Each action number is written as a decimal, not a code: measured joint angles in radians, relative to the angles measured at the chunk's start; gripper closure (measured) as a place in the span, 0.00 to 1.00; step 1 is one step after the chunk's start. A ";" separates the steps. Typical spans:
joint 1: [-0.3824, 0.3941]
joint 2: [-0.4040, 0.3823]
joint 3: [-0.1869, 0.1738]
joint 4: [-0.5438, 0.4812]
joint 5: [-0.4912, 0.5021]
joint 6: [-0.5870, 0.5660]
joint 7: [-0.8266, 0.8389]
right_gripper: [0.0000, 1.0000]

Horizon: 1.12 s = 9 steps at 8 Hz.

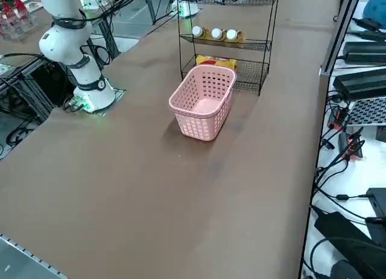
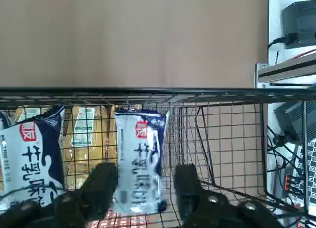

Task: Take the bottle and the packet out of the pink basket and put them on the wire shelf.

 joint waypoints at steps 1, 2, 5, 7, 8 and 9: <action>0.000 -0.002 -0.004 0.006 0.003 0.000 0.012 0.02; 0.001 -0.010 -0.018 0.016 0.031 -0.002 0.038 0.00; -0.003 -0.081 -0.129 0.030 0.179 -0.075 0.061 0.00; -0.003 -0.120 -0.173 0.031 0.189 -0.126 0.087 0.00; -0.003 -0.138 -0.201 0.031 0.189 -0.157 0.128 0.00; -0.003 -0.155 -0.238 0.031 0.188 -0.186 0.162 0.00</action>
